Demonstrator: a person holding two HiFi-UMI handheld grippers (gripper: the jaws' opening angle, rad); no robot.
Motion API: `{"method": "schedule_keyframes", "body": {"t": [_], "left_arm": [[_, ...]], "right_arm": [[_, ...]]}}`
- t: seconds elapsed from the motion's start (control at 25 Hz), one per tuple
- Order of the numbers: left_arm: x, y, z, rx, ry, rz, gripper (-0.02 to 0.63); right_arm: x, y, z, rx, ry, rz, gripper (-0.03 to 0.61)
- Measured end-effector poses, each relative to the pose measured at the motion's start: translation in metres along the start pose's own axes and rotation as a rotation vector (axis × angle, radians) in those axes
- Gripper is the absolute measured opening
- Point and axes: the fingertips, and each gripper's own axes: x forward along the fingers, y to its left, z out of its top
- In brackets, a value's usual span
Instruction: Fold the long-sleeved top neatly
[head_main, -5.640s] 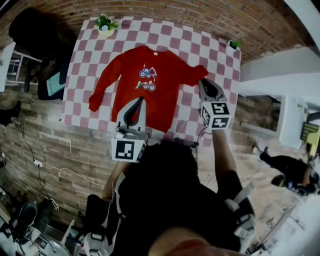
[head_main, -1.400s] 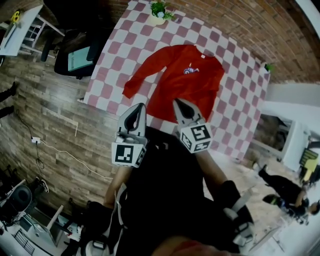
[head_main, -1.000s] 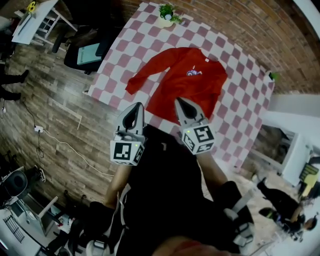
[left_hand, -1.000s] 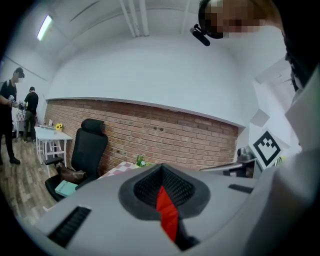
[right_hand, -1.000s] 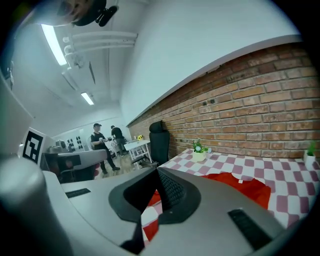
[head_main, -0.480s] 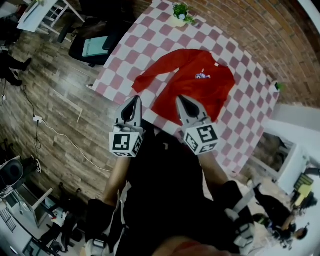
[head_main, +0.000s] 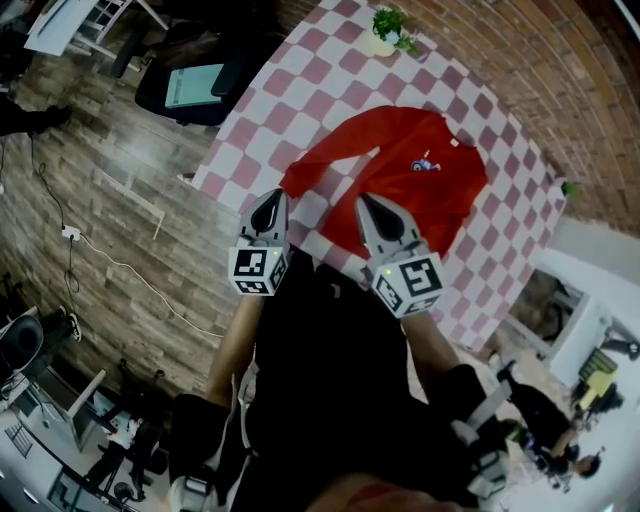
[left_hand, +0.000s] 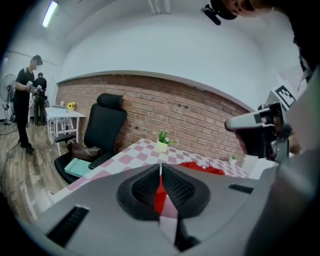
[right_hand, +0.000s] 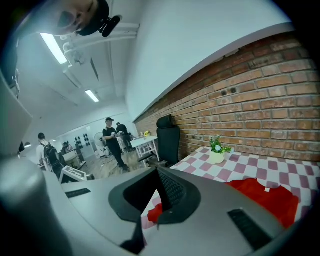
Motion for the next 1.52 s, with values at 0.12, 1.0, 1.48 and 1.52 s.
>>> {"method": "schedule_keyframes", "body": {"t": [0.12, 1.0, 1.48, 1.52], "left_arm": [[0.018, 0.014, -0.025, -0.02, 0.069, -0.027, 0.006], [0.089, 0.049, -0.168, -0.017, 0.52, -0.151, 0.206], [0.093, 0.045, -0.171, 0.049, 0.544, -0.206, 0.066], [0.093, 0.048, -0.167, 0.072, 0.538, -0.202, 0.061]], "right_arm": [[0.014, 0.0, 0.001, 0.007, 0.016, -0.003, 0.008], [0.058, -0.016, -0.009, 0.056, 0.081, -0.042, 0.008], [0.054, -0.033, -0.006, 0.084, 0.072, -0.091, 0.008], [0.054, -0.034, -0.005, 0.086, 0.069, -0.095, 0.008]]}}
